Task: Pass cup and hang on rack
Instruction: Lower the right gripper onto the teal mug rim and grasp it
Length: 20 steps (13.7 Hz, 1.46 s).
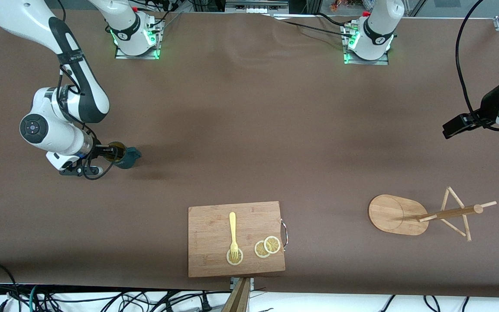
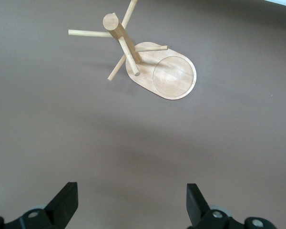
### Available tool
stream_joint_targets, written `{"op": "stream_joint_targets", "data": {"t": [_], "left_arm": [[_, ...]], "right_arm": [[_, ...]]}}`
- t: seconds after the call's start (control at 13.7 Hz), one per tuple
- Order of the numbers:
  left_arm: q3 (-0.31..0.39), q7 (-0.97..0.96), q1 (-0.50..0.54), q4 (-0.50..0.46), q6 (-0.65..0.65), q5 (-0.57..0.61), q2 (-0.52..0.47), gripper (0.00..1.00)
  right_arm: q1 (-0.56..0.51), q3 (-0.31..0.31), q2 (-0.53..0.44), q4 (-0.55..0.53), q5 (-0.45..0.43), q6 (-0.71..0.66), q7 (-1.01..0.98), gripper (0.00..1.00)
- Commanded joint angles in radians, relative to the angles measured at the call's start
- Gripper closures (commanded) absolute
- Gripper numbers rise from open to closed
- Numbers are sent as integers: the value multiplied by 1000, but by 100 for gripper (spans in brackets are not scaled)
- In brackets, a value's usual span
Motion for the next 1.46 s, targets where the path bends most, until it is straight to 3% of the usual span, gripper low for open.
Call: {"op": "stream_joint_targets", "data": {"t": [0.0, 0.07, 0.37, 0.51, 1.1, 1.39], "left_arm": [[-3, 7, 2, 28, -7, 8, 13, 0], [-3, 7, 2, 28, -7, 8, 13, 0], [-3, 7, 1, 28, -7, 9, 13, 0], [-3, 7, 2, 28, -7, 8, 13, 0], [-3, 7, 2, 28, -7, 8, 13, 0], [-3, 7, 2, 28, -7, 9, 13, 0]], "right_arm": [[-7, -8, 4, -14, -5, 30, -43, 0], [-8, -9, 10, -14, -4, 33, -43, 5], [-8, -9, 11, -10, -1, 23, -34, 76], [-8, -9, 7, -7, 1, 15, -35, 100], [-1, 6, -2, 122, 8, -106, -40, 100], [34, 122, 20, 265, 10, -230, -34, 100]]}}
